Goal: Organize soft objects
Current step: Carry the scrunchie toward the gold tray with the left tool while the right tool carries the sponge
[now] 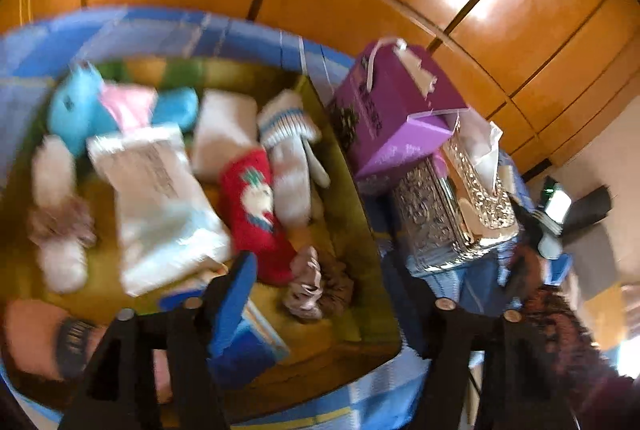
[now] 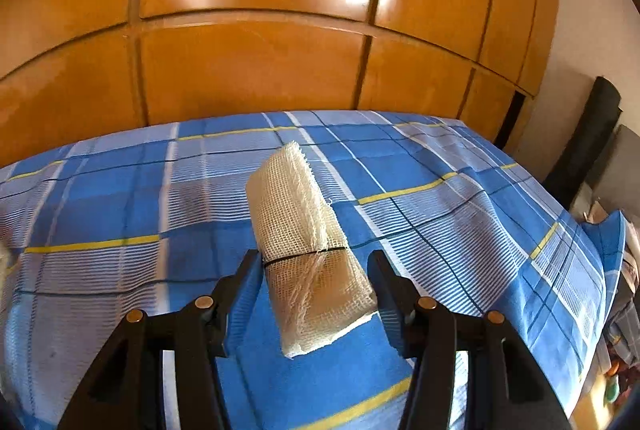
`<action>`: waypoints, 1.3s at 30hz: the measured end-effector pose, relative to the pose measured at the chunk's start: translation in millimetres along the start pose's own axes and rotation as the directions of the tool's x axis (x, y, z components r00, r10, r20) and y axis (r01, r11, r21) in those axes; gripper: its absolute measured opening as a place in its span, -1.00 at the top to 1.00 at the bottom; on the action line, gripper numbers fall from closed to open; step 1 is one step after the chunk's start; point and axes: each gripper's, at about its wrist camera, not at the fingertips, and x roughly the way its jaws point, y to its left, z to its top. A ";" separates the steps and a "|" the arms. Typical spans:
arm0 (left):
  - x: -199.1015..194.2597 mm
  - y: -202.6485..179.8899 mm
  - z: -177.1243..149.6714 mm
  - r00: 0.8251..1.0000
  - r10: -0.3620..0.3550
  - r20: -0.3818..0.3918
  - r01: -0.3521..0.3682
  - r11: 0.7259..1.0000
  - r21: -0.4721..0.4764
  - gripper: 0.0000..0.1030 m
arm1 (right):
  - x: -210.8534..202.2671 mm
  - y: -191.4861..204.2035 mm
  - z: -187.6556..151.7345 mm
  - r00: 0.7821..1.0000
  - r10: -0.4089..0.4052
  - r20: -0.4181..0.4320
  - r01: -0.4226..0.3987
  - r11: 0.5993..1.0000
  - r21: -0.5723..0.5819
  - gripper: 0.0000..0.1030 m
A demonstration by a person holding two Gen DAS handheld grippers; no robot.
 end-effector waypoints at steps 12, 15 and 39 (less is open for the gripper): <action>-23.9 13.3 1.8 0.991 0.084 0.102 -0.083 0.996 -0.017 -0.76 | -151.5 22.5 25.7 0.926 0.306 0.221 -0.310 0.951 -0.017 -0.06; -38.0 20.1 2.0 0.984 0.109 0.140 -0.106 0.994 -0.028 -0.83 | -186.7 40.4 29.9 0.878 0.405 0.256 -0.406 0.913 -0.050 -0.06; -124.9 88.9 -15.0 0.858 0.424 0.290 -0.366 0.900 -0.235 -0.99 | -228.5 292.6 -31.8 0.619 0.725 -0.302 -0.775 0.500 -0.387 -0.07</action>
